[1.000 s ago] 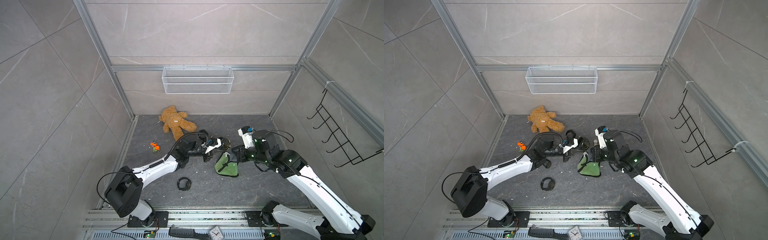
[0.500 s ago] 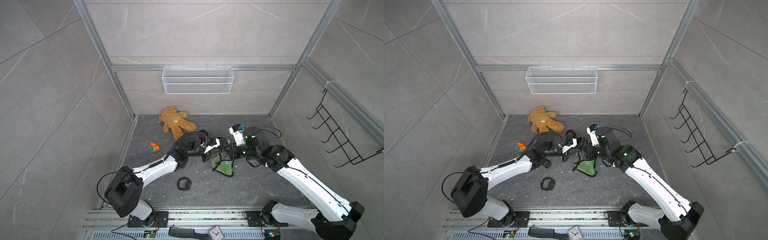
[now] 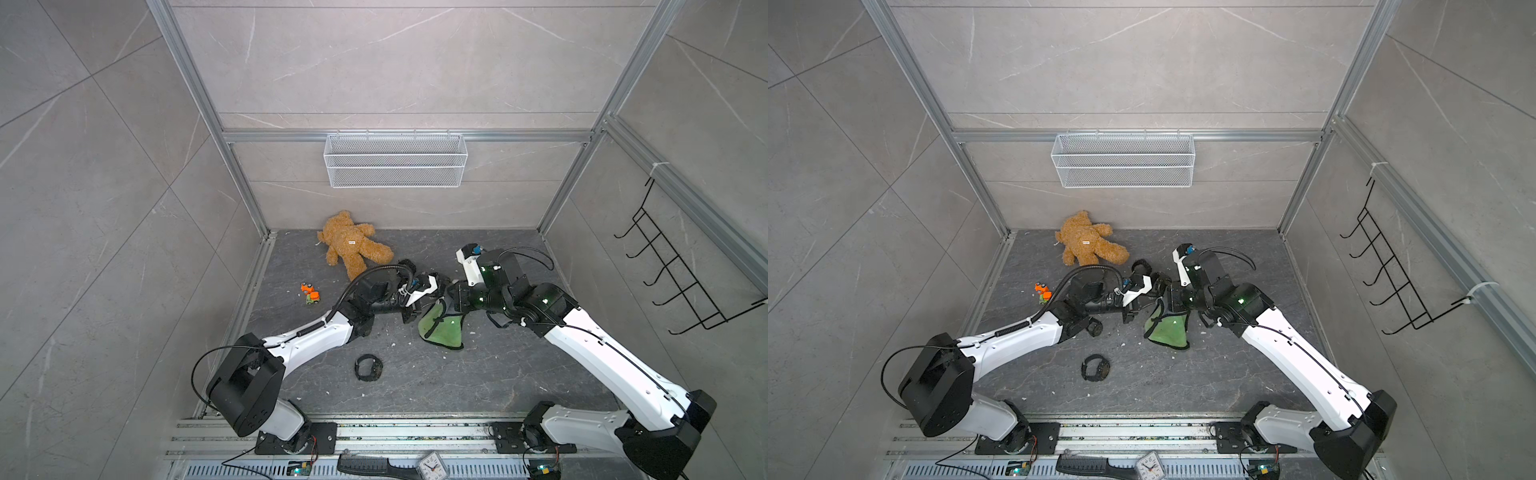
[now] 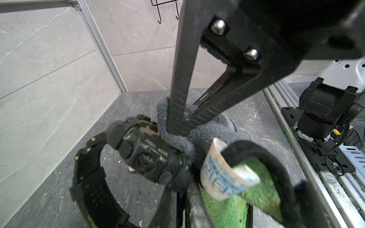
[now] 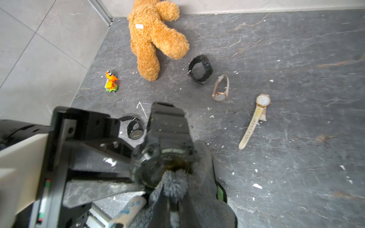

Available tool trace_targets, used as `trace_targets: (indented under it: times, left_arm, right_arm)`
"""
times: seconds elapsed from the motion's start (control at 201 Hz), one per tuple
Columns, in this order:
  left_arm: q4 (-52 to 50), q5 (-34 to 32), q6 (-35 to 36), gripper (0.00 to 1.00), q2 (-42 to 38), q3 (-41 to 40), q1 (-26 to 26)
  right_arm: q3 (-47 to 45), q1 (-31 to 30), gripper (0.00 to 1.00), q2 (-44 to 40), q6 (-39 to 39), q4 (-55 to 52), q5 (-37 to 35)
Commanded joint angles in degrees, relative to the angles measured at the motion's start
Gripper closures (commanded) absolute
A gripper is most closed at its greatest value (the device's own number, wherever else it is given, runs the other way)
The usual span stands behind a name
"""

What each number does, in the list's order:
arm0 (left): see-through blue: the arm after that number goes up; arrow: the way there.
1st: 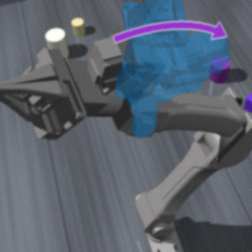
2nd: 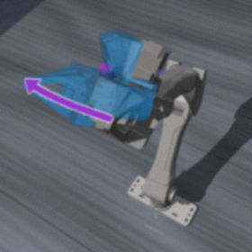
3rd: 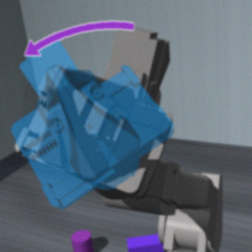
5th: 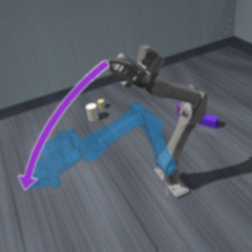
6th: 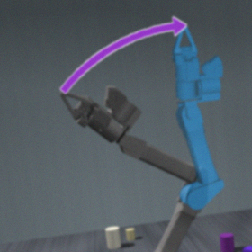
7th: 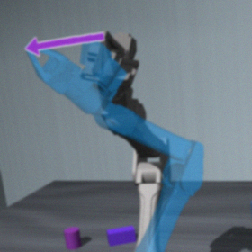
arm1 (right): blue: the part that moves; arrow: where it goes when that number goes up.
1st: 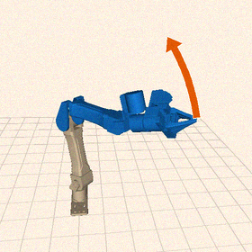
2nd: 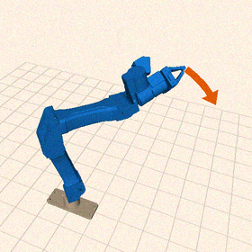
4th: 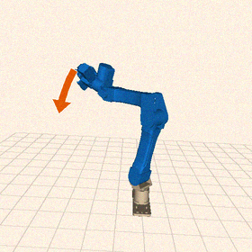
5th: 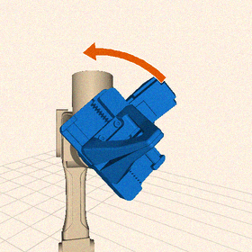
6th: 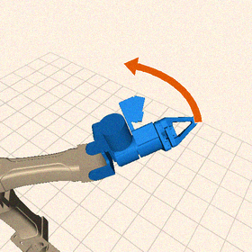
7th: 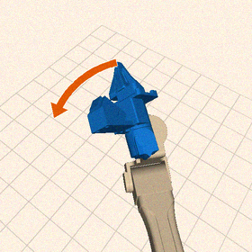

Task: Wipe the watch dial
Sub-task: Wipe the dirt from the watch dial.

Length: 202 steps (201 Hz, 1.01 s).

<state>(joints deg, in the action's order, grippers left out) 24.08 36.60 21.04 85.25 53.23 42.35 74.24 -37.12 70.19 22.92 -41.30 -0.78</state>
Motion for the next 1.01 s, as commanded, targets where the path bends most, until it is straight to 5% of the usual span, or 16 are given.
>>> trace_targets:
  times: [0.0,0.577,1.001]
  left_arm:
    - [4.3,4.8,0.5,1.00,-3.5,-0.1,0.5]
    - [6.7,4.7,-0.5,1.00,-1.1,0.7,0.0]
    - [7.8,4.5,-2.2,1.00,-1.2,0.3,0.1]
  right_arm:
    - [2.1,0.1,1.00,0.8,1.0,0.9,-5.6]
    - [-1.6,0.1,1.00,-10.5,0.0,-9.9,-9.2]
    - [-1.4,-0.6,1.00,-8.7,-0.7,-3.9,0.9]
